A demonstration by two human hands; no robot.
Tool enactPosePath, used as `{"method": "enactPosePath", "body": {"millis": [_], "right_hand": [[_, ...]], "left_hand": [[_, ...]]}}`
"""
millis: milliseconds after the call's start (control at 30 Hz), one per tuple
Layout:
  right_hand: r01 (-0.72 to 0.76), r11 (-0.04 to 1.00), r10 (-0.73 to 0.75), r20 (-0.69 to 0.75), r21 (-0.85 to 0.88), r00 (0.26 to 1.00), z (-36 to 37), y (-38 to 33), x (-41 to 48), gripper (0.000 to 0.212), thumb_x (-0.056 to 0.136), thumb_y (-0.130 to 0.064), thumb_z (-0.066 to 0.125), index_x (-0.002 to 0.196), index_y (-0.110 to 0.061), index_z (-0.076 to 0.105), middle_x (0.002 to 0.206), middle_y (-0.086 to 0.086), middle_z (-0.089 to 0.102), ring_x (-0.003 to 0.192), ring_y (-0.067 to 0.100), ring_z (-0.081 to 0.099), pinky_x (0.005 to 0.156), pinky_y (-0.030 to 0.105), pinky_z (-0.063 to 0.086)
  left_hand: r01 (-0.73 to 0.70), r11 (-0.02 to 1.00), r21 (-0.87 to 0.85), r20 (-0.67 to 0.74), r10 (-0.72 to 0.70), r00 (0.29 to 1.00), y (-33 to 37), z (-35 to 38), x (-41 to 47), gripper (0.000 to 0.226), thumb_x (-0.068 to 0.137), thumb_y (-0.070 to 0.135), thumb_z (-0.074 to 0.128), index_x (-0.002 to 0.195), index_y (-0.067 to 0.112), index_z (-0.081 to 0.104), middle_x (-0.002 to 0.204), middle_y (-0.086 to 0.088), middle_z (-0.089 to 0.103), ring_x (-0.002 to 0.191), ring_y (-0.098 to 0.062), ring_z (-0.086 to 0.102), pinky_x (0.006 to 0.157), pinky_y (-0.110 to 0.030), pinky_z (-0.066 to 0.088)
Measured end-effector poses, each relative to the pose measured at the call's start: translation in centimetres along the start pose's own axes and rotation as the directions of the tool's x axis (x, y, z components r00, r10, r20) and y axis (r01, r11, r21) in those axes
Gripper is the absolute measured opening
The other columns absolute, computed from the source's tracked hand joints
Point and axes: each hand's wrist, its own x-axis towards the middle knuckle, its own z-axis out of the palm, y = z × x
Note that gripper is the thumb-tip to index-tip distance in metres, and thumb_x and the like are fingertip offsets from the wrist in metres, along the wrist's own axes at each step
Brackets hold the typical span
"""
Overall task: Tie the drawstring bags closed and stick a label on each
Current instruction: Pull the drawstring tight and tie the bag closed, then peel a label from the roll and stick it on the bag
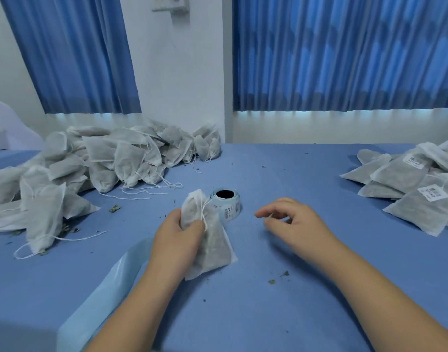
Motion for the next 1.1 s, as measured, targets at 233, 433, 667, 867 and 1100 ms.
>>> {"method": "enactPosePath", "body": {"millis": [233, 433, 667, 867, 1100], "right_hand": [[-0.054, 0.998, 0.054, -0.003, -0.042, 0.999, 3.7, -0.8, 4.0, 0.021, 0.085, -0.018, 0.056, 0.084, -0.039, 0.061, 0.058, -0.012, 0.054, 0.056, 0.012, 0.054, 0.057, 0.027, 0.047], [0.002, 0.970, 0.015, 0.067, -0.245, 0.998, 6.8, 0.4, 4.9, 0.034, 0.083, -0.016, 0.055, 0.111, -0.035, 0.061, 0.067, -0.012, 0.054, 0.061, 0.004, 0.049, 0.063, 0.026, 0.045], [0.059, 0.976, -0.039, 0.095, -0.211, 0.995, 6.0, 1.2, 4.4, 0.033, 0.081, -0.012, 0.063, 0.105, -0.035, 0.063, 0.086, -0.013, 0.057, 0.064, -0.004, 0.050, 0.065, 0.006, 0.037], [0.060, 0.967, -0.054, 0.033, -0.248, 0.998, 6.1, 0.8, 4.5, 0.013, 0.083, -0.020, 0.068, 0.078, -0.028, 0.059, 0.084, -0.012, 0.060, 0.067, -0.007, 0.051, 0.062, 0.005, 0.035], [0.024, 0.977, -0.023, 0.009, -0.212, 1.000, 6.1, 0.7, 4.4, 0.015, 0.082, -0.013, 0.066, 0.072, -0.024, 0.062, 0.070, -0.013, 0.059, 0.062, -0.009, 0.051, 0.059, 0.004, 0.038]], "left_hand": [[-0.007, 0.999, 0.035, -0.083, 0.010, 0.997, -1.6, -1.4, 0.1, 0.005, 0.086, 0.015, 0.055, 0.081, 0.013, 0.056, 0.071, 0.002, 0.057, 0.060, -0.008, 0.050, 0.052, -0.025, 0.034], [-0.024, 0.999, 0.023, -0.095, 0.026, 0.995, -1.9, -1.4, -0.3, 0.011, 0.085, 0.013, 0.055, 0.077, 0.017, 0.049, 0.064, 0.009, 0.049, 0.049, 0.002, 0.045, 0.044, -0.018, 0.030], [-0.038, 0.999, -0.023, 0.020, 0.038, 0.999, -2.2, -1.6, -0.3, 0.015, 0.085, 0.012, 0.054, 0.086, 0.026, 0.059, 0.060, 0.022, 0.058, 0.051, 0.004, 0.050, 0.044, -0.012, 0.034], [-0.042, 0.999, -0.004, 0.019, 0.042, 0.999, -2.1, -1.5, -0.5, 0.015, 0.085, 0.012, 0.054, 0.086, 0.027, 0.058, 0.061, 0.024, 0.058, 0.052, 0.004, 0.051, 0.047, -0.016, 0.034], [-0.014, 1.000, 0.002, 0.025, 0.014, 1.000, -2.1, -1.5, -0.5, 0.012, 0.085, 0.015, 0.053, 0.082, 0.027, 0.055, 0.058, 0.024, 0.056, 0.049, 0.003, 0.048, 0.054, -0.027, 0.033]]}}
